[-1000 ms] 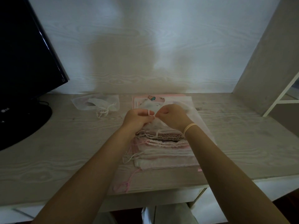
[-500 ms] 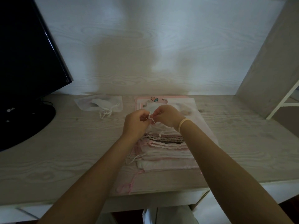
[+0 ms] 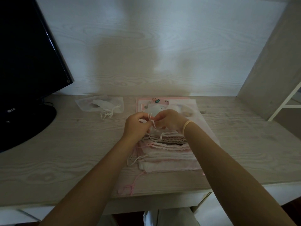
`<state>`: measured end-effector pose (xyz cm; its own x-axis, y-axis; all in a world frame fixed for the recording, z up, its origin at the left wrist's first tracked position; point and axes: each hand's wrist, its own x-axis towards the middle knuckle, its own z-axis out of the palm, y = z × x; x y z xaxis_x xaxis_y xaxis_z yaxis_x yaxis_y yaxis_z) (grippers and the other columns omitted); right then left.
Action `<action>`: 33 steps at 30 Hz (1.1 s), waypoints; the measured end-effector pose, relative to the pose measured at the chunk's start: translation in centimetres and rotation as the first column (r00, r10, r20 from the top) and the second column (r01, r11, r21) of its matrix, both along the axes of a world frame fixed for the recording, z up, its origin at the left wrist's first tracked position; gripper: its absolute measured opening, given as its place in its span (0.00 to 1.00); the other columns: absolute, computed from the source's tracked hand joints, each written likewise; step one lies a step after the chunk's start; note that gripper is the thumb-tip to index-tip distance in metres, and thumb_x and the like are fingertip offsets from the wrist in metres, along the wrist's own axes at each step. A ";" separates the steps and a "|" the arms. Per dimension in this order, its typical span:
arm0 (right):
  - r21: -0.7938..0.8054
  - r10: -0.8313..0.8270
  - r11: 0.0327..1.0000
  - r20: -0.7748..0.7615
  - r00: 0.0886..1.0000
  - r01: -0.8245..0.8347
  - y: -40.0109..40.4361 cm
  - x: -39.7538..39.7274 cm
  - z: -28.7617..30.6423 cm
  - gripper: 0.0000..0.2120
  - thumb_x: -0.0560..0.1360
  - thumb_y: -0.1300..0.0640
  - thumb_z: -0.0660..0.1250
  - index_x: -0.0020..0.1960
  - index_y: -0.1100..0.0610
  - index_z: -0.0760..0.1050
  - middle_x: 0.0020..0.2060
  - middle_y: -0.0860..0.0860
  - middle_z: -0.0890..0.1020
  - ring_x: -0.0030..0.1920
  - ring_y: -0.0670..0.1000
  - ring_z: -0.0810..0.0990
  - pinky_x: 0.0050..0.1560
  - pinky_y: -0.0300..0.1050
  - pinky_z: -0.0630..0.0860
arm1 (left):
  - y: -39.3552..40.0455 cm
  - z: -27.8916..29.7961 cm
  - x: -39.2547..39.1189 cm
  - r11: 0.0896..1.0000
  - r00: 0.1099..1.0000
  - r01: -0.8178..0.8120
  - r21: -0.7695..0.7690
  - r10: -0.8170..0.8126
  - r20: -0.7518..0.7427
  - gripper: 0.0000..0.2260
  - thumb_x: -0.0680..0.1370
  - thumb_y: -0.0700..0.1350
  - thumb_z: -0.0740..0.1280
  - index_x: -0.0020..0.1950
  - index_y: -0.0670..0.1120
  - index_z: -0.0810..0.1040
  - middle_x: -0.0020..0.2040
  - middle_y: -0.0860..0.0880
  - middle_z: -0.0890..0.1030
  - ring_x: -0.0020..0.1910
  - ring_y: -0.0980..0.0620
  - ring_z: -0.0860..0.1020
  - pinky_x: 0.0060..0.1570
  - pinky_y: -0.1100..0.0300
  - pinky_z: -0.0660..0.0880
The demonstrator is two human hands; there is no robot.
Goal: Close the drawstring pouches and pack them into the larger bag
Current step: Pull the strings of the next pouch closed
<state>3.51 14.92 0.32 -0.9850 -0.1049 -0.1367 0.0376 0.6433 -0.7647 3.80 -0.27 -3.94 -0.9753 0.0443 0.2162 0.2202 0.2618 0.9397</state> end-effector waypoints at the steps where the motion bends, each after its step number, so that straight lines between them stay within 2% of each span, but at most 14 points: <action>1: -0.002 -0.010 1.000 0.002 1.000 0.010 0.0 0.0 -0.1 0.06 0.71 0.64 0.69 0.40 0.55 0.82 0.35 0.50 0.81 0.37 0.49 0.77 0.43 0.44 0.77 | 0.0 0.0 0.1 1.000 1.000 0.011 0.014 -0.011 0.018 0.06 0.73 0.38 0.73 0.43 0.50 0.83 0.42 0.52 0.82 0.28 0.52 0.80 0.29 0.59 0.75; 3: 0.006 -0.023 1.000 0.002 1.000 0.023 -0.1 0.0 -0.1 0.05 0.72 0.62 0.67 0.45 0.59 0.81 0.35 0.52 0.80 0.34 0.48 0.75 0.36 0.40 0.75 | 0.0 -0.1 0.0 0.999 0.999 0.034 0.043 -0.035 0.033 0.02 0.74 0.42 0.73 0.44 0.48 0.83 0.39 0.51 0.83 0.28 0.52 0.80 0.30 0.59 0.75; 5: 0.024 -0.037 0.999 0.007 0.999 0.037 -0.1 0.1 -0.1 0.07 0.74 0.61 0.65 0.49 0.63 0.80 0.33 0.51 0.79 0.32 0.47 0.74 0.31 0.36 0.71 | 0.0 -0.2 0.0 0.999 0.999 0.041 0.035 -0.043 0.029 0.03 0.77 0.44 0.71 0.44 0.48 0.83 0.35 0.51 0.82 0.28 0.52 0.80 0.30 0.59 0.76; 9: 0.072 -0.052 0.996 0.001 0.999 0.052 -0.2 0.3 -0.1 0.08 0.78 0.58 0.62 0.49 0.59 0.78 0.34 0.48 0.81 0.32 0.45 0.75 0.33 0.37 0.71 | 0.1 -0.3 -0.3 0.998 0.997 0.054 -0.019 -0.052 0.054 0.08 0.80 0.48 0.65 0.47 0.48 0.83 0.35 0.45 0.83 0.30 0.51 0.81 0.36 0.56 0.79; 11: 0.035 -0.076 0.997 0.031 0.997 0.075 -0.2 0.3 0.0 0.07 0.79 0.58 0.61 0.47 0.57 0.76 0.34 0.49 0.82 0.30 0.46 0.76 0.32 0.38 0.72 | 0.2 -0.3 -0.5 0.996 0.996 0.069 -0.048 -0.067 0.053 0.08 0.81 0.47 0.63 0.49 0.48 0.82 0.36 0.46 0.82 0.32 0.51 0.81 0.39 0.53 0.80; 14: -0.009 -0.092 0.996 0.067 0.994 0.093 0.1 0.5 0.2 0.07 0.80 0.59 0.59 0.47 0.57 0.75 0.34 0.51 0.83 0.29 0.46 0.76 0.31 0.39 0.71 | 0.6 0.0 -0.7 0.994 0.996 0.082 -0.067 -0.079 0.048 0.09 0.82 0.46 0.62 0.49 0.48 0.81 0.38 0.49 0.81 0.35 0.53 0.80 0.40 0.54 0.79; 18: -0.185 -0.169 0.967 0.041 0.985 0.174 1.2 0.5 0.2 0.10 0.80 0.56 0.59 0.43 0.58 0.74 0.37 0.53 0.82 0.36 0.50 0.77 0.36 0.42 0.72 | 0.9 -0.1 -0.8 0.997 0.994 0.073 -0.022 -0.071 0.081 0.09 0.82 0.46 0.62 0.48 0.47 0.81 0.41 0.48 0.84 0.35 0.55 0.81 0.40 0.59 0.77; 21: -0.453 -0.289 0.851 0.022 0.957 0.267 1.8 0.2 0.2 0.11 0.79 0.55 0.61 0.40 0.57 0.73 0.38 0.54 0.78 0.39 0.51 0.76 0.40 0.45 0.74 | 1.2 -0.5 -0.9 1.000 0.993 0.029 0.003 -0.029 0.111 0.10 0.82 0.47 0.62 0.47 0.45 0.81 0.40 0.49 0.84 0.33 0.56 0.80 0.39 0.60 0.76; 24: -0.722 -0.355 0.633 0.051 0.934 0.280 2.0 -0.2 0.0 0.09 0.79 0.56 0.63 0.43 0.60 0.73 0.35 0.55 0.76 0.40 0.53 0.77 0.50 0.51 0.79 | 1.6 -0.4 -1.0 1.000 0.990 0.007 -0.012 -0.005 0.139 0.12 0.81 0.45 0.62 0.44 0.42 0.82 0.39 0.48 0.85 0.33 0.55 0.81 0.39 0.60 0.78; 29: -0.902 -0.289 0.357 0.141 0.947 0.243 1.7 0.3 0.9 0.12 0.81 0.59 0.60 0.39 0.61 0.72 0.29 0.54 0.78 0.40 0.56 0.80 0.58 0.55 0.77 | 1.6 -0.2 -0.8 1.000 0.984 -0.022 -0.010 0.023 0.176 0.12 0.81 0.44 0.63 0.45 0.40 0.82 0.40 0.46 0.85 0.35 0.51 0.82 0.41 0.57 0.81; 31: -0.937 -0.227 0.272 0.159 0.961 0.220 1.5 0.6 0.8 0.15 0.81 0.59 0.59 0.36 0.59 0.69 0.29 0.56 0.76 0.37 0.57 0.80 0.53 0.55 0.79 | 1.7 0.0 -0.6 1.000 0.985 -0.023 -0.015 0.025 0.173 0.12 0.81 0.44 0.63 0.44 0.40 0.82 0.39 0.45 0.85 0.35 0.50 0.83 0.42 0.56 0.81; 32: -0.937 -0.206 0.270 0.166 0.964 0.219 1.5 0.6 0.7 0.16 0.82 0.58 0.58 0.34 0.58 0.66 0.27 0.55 0.73 0.31 0.55 0.77 0.46 0.53 0.79 | 1.8 0.0 -0.6 1.000 0.985 -0.027 -0.015 0.029 0.170 0.12 0.81 0.44 0.63 0.42 0.41 0.82 0.39 0.45 0.84 0.35 0.50 0.83 0.41 0.55 0.82; 33: -0.921 -0.200 0.316 0.169 0.965 0.227 1.5 0.7 0.6 0.17 0.82 0.57 0.57 0.34 0.56 0.63 0.25 0.52 0.68 0.26 0.52 0.70 0.37 0.48 0.76 | 1.8 0.1 -0.6 0.999 0.985 -0.040 -0.021 0.043 0.165 0.13 0.81 0.44 0.63 0.41 0.41 0.81 0.38 0.46 0.84 0.35 0.49 0.82 0.41 0.54 0.82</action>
